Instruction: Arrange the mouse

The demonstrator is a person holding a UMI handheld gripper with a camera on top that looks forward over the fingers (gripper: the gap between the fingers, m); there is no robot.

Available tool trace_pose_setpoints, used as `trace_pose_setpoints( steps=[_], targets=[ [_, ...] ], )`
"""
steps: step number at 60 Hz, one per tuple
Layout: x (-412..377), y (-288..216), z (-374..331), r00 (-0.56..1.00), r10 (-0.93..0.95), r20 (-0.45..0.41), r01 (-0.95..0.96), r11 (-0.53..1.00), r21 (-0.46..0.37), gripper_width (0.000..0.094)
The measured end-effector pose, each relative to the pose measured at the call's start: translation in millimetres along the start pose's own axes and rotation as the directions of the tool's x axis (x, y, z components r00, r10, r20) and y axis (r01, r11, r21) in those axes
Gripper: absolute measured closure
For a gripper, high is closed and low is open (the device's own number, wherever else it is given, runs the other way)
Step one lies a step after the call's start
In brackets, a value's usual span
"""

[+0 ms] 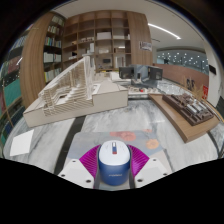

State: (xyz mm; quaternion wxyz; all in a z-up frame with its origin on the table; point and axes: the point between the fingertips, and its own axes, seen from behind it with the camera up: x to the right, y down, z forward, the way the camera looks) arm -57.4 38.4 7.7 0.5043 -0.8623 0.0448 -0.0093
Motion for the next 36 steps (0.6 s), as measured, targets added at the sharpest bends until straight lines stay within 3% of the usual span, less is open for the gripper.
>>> trace_pose_setpoints(
  steps=[7,14,15,16,17,21,25,36],
  targets=[
    [1.7,11.5,10.6,0.999,0.029,0.041,-0.027,0.998,-0.061,0.0537],
    [0.0,15.9,9.6,0.996,-0.053,0.070,0.060,0.993,-0.098,0.0418],
    [-0.4,17.1,9.2,0.995,-0.058,0.078,0.066,0.992,-0.106,0.0351],
    [-0.8,17.8,8.5,0.994,-0.061,0.086,0.070,0.991,-0.111,0.0384],
    [-1.5,17.6,7.1,0.993,-0.062,0.095,0.073,0.991,-0.113,0.0284],
    [-1.5,13.6,-4.1,0.990,-0.052,0.131,0.067,0.991,-0.112,0.0040],
    [4.8,1.3,-23.4,0.987,-0.029,0.155,0.041,0.996,-0.073,0.0113],
    [45.5,7.7,-85.3,0.978,0.023,0.209,-0.009,0.998,-0.066,0.0110]
  ],
)
